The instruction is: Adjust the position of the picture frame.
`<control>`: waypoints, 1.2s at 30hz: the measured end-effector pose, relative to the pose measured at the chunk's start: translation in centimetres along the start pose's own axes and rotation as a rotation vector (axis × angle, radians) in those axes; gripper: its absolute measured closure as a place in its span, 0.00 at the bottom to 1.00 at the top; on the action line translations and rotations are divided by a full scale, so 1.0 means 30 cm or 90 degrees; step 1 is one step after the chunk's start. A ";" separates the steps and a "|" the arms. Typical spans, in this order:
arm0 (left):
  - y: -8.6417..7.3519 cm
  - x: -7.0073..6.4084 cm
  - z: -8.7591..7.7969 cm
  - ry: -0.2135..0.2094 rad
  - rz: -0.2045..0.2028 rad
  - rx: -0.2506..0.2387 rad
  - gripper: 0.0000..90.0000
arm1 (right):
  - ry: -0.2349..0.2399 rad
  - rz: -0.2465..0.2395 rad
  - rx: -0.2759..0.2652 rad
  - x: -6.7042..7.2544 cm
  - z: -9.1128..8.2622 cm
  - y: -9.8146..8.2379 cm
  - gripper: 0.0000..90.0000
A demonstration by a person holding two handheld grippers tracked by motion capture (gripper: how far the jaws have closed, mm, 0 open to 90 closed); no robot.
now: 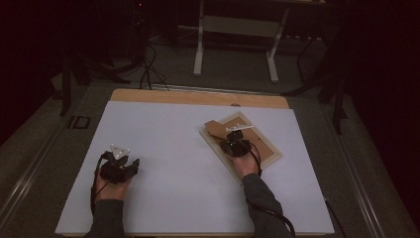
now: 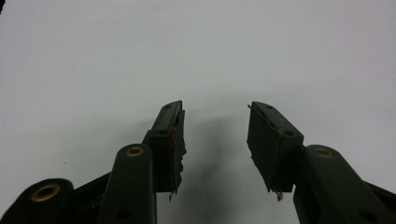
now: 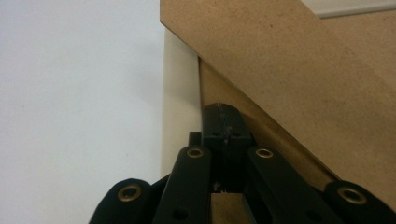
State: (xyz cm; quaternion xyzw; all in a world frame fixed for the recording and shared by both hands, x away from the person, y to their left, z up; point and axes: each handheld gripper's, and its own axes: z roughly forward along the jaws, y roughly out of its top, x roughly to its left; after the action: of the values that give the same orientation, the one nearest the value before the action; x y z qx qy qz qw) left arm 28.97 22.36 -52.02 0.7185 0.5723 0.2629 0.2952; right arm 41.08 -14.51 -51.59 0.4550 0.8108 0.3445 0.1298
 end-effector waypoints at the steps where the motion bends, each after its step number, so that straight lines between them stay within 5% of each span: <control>1: 0.000 0.000 0.000 0.000 0.001 0.001 0.62 | 0.001 0.002 -0.001 0.002 0.003 0.002 1.00; 16: 0.000 -0.001 0.002 0.004 0.000 0.003 0.62 | -0.007 0.000 0.001 0.018 0.012 0.012 1.00; 36: 0.002 0.006 0.002 -0.009 -0.016 0.002 0.63 | 0.015 -0.040 0.007 0.073 0.019 0.011 1.00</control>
State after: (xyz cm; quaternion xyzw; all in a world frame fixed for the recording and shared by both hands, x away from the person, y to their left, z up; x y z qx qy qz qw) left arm 29.09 22.53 -52.01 0.7136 0.5797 0.2532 0.3010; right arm 40.39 -12.32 -51.55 0.4257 0.8283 0.3408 0.1287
